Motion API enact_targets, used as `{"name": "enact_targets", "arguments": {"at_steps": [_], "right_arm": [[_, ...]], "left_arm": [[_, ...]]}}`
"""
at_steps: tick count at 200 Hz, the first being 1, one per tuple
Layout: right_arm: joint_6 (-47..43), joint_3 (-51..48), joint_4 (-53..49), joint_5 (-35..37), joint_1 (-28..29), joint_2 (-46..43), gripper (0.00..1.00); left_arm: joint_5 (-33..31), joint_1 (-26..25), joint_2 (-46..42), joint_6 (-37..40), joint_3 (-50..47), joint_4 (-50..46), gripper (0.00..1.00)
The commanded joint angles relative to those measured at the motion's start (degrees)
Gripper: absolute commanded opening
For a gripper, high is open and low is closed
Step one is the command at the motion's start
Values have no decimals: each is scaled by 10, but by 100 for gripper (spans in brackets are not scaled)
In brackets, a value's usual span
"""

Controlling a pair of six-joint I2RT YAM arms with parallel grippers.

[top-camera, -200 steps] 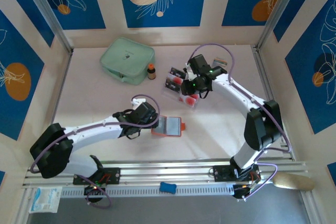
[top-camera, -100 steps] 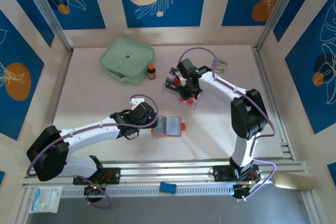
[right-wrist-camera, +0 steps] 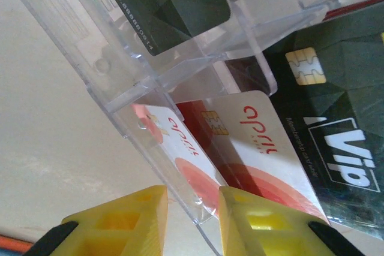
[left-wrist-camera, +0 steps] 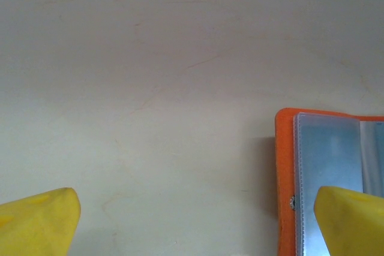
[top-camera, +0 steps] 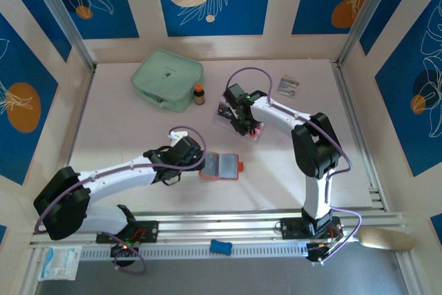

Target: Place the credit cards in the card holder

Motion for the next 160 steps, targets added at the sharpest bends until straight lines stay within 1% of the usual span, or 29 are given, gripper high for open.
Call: {"name": "enact_targets", "arguments": {"at_steps": [1, 67, 160], "right_arm": [[-8, 2, 0, 20, 1, -13, 30], [0, -2, 17, 5, -6, -57, 30], [0, -9, 28, -10, -21, -16, 29]], "left_arm": [[-3, 7, -7, 6, -6, -3, 100], [-2, 7, -7, 5, -6, -4, 100], [-2, 7, -6, 4, -8, -4, 100]]}}
